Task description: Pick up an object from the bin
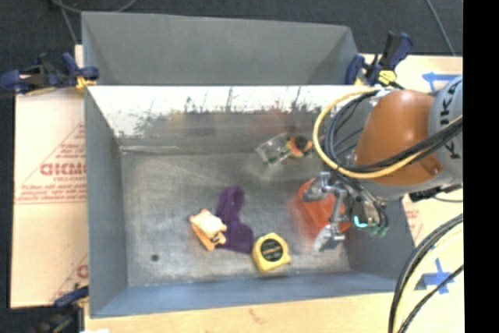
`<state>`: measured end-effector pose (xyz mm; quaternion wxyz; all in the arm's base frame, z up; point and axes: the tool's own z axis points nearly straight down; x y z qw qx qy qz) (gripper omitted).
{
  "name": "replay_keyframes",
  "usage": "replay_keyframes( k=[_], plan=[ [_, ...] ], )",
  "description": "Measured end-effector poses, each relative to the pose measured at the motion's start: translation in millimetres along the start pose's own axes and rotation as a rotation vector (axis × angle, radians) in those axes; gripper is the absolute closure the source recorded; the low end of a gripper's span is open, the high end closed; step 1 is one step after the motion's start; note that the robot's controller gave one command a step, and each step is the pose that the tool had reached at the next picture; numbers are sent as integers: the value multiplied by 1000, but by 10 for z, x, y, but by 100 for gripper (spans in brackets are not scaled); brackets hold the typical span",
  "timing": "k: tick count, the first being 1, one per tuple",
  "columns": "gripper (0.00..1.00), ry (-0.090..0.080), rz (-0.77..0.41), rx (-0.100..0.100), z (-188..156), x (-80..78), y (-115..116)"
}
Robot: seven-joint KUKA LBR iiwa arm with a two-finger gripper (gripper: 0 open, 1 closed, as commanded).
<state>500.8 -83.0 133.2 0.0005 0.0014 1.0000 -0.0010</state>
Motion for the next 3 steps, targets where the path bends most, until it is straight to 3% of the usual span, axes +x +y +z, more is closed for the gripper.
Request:
replay_keyframes(
  k=[1, 2, 3],
  plan=[
    [0, -2, -2, 0, -5, -8, 1],
    [0, 5, -68, -3, -307, 44, -188],
    [0, -7, 15, -1, -522, -78, -338]
  ],
)
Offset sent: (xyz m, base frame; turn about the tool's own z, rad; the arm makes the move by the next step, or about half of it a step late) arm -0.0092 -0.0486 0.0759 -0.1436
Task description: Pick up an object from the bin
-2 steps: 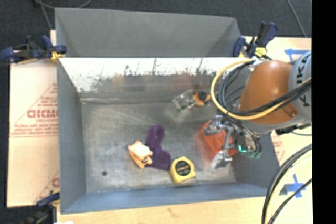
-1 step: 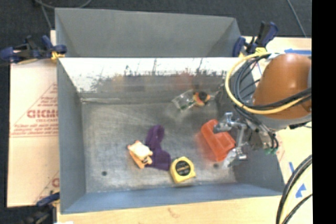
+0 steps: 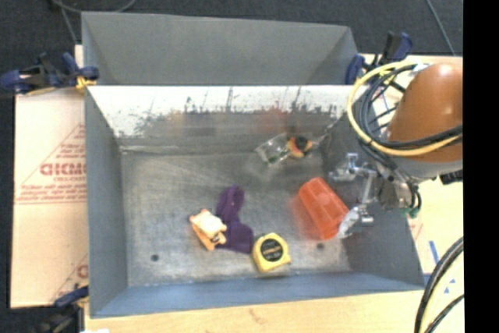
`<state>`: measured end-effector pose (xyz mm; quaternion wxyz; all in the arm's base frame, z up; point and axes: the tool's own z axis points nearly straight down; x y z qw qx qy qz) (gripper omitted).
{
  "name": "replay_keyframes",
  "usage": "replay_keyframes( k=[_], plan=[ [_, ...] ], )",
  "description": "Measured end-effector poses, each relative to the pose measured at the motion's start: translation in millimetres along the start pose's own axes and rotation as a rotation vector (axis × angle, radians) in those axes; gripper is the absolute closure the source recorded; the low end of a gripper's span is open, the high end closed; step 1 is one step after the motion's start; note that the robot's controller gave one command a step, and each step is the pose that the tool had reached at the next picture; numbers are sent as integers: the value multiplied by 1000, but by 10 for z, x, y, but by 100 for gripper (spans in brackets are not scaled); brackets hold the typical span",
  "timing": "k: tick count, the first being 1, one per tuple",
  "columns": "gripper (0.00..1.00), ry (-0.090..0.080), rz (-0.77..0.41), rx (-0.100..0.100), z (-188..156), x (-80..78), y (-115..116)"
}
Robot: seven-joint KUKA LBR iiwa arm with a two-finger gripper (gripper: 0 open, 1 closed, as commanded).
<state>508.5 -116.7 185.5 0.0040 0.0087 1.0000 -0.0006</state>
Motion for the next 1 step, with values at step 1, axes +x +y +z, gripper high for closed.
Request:
replay_keyframes(
  k=[1],
  plan=[
    [0, 4, 240, 0, 20, -230, 155]
  ],
)
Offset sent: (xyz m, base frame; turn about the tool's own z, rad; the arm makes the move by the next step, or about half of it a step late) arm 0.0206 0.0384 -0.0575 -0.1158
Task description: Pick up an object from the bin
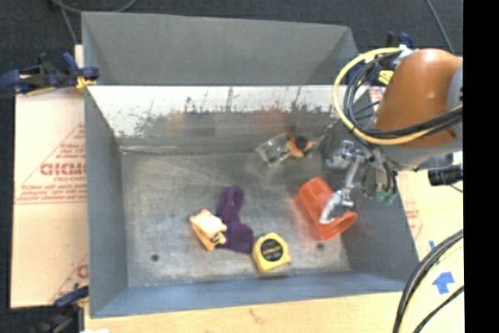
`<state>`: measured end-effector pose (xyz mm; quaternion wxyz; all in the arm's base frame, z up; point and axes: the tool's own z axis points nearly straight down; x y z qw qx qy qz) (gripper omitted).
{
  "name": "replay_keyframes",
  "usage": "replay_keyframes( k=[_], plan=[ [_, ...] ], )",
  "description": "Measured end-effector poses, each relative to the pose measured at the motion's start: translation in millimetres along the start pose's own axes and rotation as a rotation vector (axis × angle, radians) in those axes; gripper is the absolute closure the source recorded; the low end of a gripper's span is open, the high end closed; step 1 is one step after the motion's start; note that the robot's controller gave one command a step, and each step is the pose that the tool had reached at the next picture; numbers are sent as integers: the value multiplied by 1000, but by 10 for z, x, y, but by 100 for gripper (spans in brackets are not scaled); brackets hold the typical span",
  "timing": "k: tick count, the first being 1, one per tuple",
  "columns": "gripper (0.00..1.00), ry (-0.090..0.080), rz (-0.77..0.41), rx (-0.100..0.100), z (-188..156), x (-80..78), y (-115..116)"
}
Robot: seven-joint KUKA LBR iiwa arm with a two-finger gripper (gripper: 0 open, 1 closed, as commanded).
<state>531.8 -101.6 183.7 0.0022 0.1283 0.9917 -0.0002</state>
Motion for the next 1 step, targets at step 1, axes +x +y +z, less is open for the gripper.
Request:
replay_keyframes(
  k=[1],
  plan=[
    [0, -3, -181, 1, 242, 2, 126]
  ],
)
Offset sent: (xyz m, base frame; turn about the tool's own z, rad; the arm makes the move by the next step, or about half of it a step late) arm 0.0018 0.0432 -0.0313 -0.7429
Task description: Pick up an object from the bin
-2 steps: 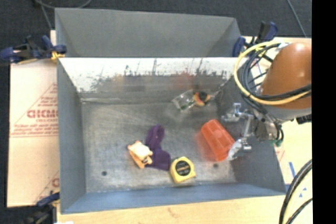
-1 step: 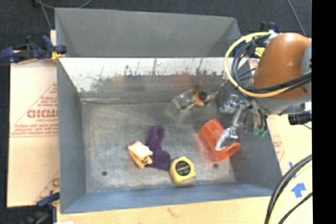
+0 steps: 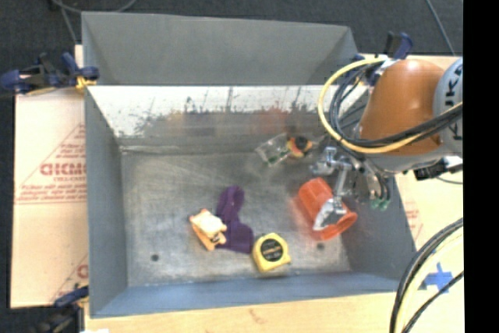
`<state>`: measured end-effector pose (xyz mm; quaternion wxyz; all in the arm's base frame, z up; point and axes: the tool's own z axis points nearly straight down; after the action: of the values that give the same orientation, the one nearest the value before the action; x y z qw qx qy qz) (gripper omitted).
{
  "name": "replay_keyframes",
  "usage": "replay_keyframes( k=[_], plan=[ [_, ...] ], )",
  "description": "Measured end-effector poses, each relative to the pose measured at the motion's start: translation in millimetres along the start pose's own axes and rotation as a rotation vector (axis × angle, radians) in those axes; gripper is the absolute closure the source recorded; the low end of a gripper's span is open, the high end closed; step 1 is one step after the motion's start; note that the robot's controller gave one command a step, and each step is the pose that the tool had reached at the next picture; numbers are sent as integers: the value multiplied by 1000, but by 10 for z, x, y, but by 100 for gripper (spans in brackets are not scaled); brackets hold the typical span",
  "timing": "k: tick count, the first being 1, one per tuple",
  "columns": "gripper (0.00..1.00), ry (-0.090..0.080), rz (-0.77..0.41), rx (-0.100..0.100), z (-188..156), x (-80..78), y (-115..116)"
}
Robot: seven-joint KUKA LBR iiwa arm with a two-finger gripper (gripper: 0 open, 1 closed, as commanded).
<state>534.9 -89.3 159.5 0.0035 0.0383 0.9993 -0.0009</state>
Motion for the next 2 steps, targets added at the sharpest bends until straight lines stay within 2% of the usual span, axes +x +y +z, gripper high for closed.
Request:
replay_keyframes(
  k=[1, 2],
  plan=[
    [0, 6, -279, -1, 98, 26, 115],
    [0, 4, -470, -2, -61, 12, 150]
  ],
)
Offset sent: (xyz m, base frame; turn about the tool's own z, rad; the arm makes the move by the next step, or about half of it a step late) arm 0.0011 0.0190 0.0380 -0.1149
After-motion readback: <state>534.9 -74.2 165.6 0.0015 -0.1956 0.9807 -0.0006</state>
